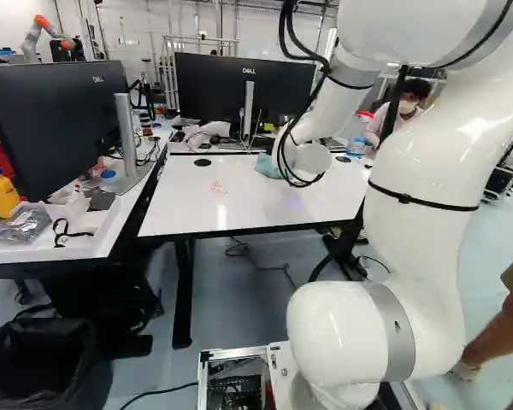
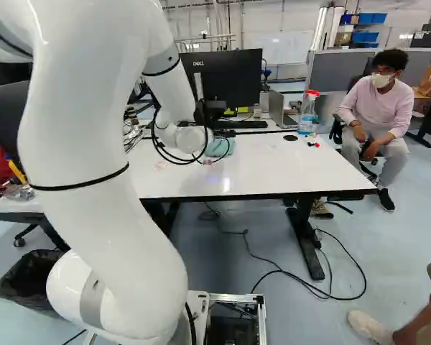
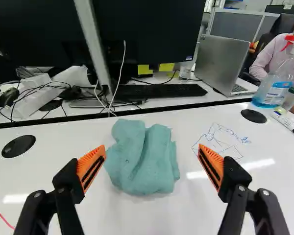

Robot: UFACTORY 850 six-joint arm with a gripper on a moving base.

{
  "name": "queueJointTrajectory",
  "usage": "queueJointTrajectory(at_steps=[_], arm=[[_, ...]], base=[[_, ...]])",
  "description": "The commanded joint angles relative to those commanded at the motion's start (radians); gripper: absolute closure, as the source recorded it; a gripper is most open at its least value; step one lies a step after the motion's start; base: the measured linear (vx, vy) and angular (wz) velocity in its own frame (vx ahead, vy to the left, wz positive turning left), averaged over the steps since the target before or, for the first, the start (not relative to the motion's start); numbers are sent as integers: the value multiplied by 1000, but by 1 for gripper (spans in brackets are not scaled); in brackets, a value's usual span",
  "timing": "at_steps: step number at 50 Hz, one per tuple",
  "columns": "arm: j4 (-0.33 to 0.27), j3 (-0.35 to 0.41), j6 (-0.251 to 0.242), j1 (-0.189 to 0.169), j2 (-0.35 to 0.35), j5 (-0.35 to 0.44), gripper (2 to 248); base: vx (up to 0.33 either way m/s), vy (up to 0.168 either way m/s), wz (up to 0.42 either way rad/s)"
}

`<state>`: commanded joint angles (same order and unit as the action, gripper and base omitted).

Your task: Clean the table with the green towel

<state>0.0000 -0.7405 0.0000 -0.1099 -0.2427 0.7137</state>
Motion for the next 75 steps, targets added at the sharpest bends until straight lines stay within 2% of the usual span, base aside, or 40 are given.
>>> queueJointTrajectory(at_steps=[51, 56, 75], arm=[[0, -283, 0, 5, -231, -311, 3], [0, -308, 0, 6, -250, -320, 3], [0, -308, 0, 6, -250, -320, 3]], base=[[0, 0, 0], [0, 0, 0], [0, 0, 0]])
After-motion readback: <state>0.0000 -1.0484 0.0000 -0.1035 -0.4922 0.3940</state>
